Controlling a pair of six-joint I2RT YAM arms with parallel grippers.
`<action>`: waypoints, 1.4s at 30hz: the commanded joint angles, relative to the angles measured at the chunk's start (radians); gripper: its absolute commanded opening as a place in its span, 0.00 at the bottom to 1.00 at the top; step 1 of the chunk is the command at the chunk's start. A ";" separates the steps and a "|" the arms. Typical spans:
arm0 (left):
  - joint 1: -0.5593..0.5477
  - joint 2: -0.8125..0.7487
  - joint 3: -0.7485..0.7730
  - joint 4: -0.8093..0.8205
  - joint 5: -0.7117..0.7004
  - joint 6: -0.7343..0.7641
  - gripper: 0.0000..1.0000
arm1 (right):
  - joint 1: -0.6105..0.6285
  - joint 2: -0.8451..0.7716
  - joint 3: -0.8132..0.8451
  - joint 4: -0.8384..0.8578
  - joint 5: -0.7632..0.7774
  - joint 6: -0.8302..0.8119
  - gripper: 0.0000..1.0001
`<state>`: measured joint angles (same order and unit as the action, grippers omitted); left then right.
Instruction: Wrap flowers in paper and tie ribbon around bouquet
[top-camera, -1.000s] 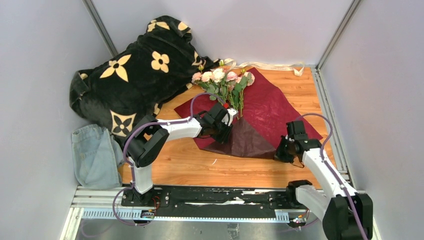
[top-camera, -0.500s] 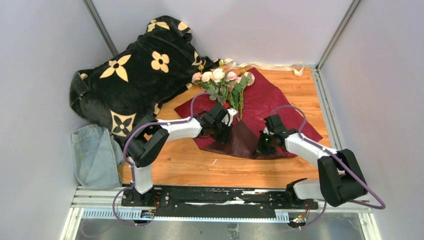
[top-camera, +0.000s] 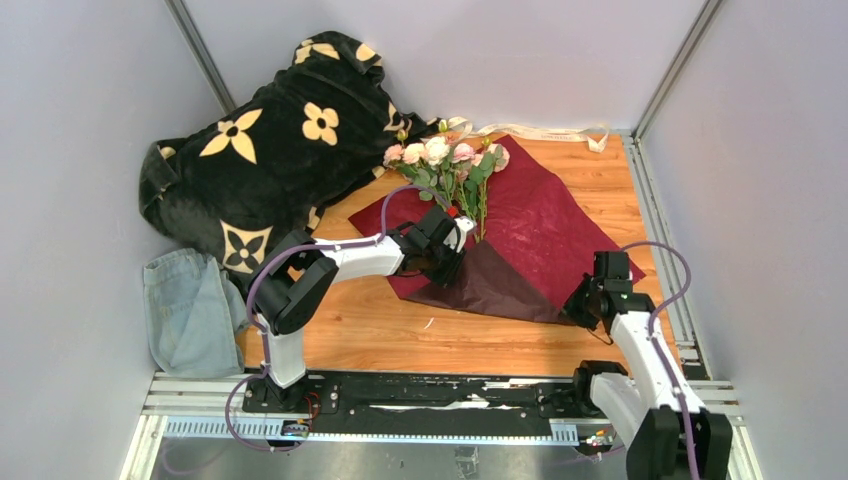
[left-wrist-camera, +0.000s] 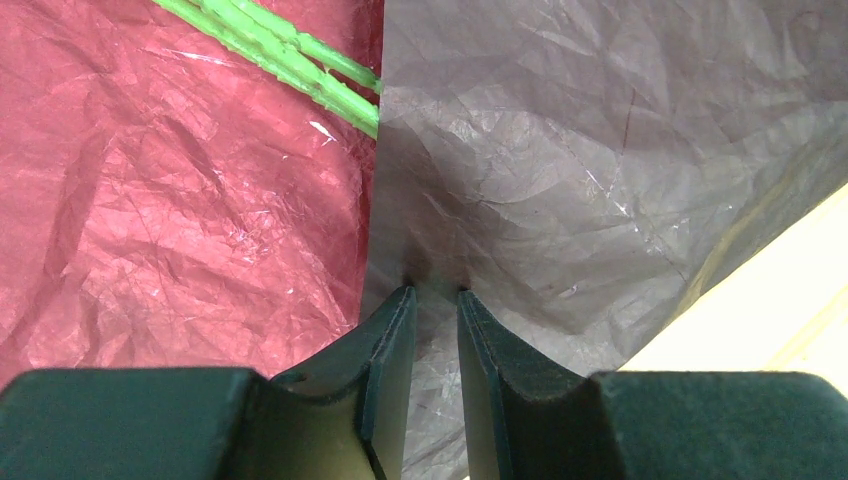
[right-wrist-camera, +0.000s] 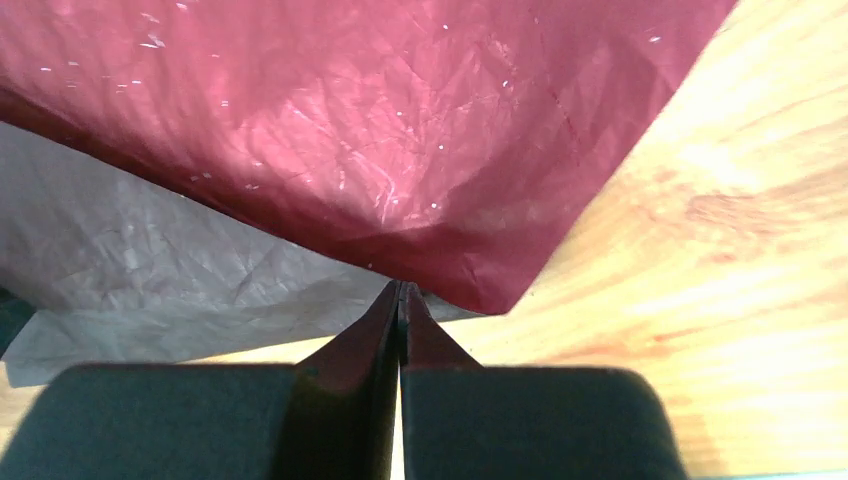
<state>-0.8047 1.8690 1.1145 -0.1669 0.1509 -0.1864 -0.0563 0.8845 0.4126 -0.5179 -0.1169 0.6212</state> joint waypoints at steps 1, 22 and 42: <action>-0.001 0.024 -0.034 -0.065 -0.050 0.025 0.31 | -0.012 -0.075 0.117 -0.185 0.108 -0.028 0.05; -0.001 0.013 -0.038 -0.062 -0.045 0.025 0.32 | 0.269 0.070 -0.027 -0.066 -0.033 0.510 0.52; -0.001 -0.001 -0.041 -0.063 -0.042 0.025 0.32 | 0.262 0.165 -0.038 0.031 0.140 0.543 0.44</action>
<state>-0.8047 1.8622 1.1065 -0.1635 0.1471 -0.1822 0.2008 1.0035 0.4179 -0.4694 -0.0910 1.1755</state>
